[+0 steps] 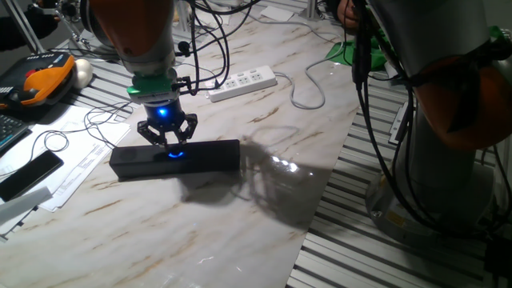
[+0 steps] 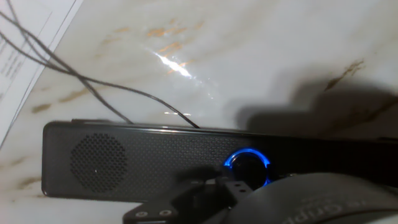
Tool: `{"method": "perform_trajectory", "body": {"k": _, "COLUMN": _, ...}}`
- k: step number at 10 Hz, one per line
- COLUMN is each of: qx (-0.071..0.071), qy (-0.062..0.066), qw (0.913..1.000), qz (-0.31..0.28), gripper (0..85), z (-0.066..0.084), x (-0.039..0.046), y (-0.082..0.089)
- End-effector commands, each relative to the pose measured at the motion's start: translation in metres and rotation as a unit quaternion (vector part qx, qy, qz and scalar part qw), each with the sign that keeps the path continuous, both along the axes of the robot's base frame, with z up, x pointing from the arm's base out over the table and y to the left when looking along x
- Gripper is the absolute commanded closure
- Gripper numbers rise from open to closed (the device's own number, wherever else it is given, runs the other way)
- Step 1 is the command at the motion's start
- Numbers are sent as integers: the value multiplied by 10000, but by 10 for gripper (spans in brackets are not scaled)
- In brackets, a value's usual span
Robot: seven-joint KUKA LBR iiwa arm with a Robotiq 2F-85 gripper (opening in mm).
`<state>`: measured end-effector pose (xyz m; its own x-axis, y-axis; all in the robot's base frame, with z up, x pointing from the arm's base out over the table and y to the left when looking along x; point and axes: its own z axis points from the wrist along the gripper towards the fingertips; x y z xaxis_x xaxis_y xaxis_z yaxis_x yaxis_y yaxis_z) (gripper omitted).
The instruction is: Turn the knob to increase the volume of the speaker
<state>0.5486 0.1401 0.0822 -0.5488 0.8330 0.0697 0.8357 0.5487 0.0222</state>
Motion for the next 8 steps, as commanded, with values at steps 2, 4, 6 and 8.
{"method": "perform_trajectory", "body": {"k": 2, "qx": 4, "qy": -15, "qw": 9998, "qz": -219, "gripper": 680, "z": -2, "x": -2, "y": 1}}
{"method": "perform_trajectory", "body": {"k": 4, "qx": 4, "qy": -63, "qw": 9991, "qz": -414, "gripper": 680, "z": -6, "x": -9, "y": 5}}
{"method": "perform_trajectory", "body": {"k": 6, "qx": -17, "qy": -116, "qw": 9978, "qz": -656, "gripper": 680, "z": -9, "x": -19, "y": 17}}
{"method": "perform_trajectory", "body": {"k": 8, "qx": -22, "qy": -139, "qw": 9960, "qz": -887, "gripper": 680, "z": -12, "x": -27, "y": 23}}
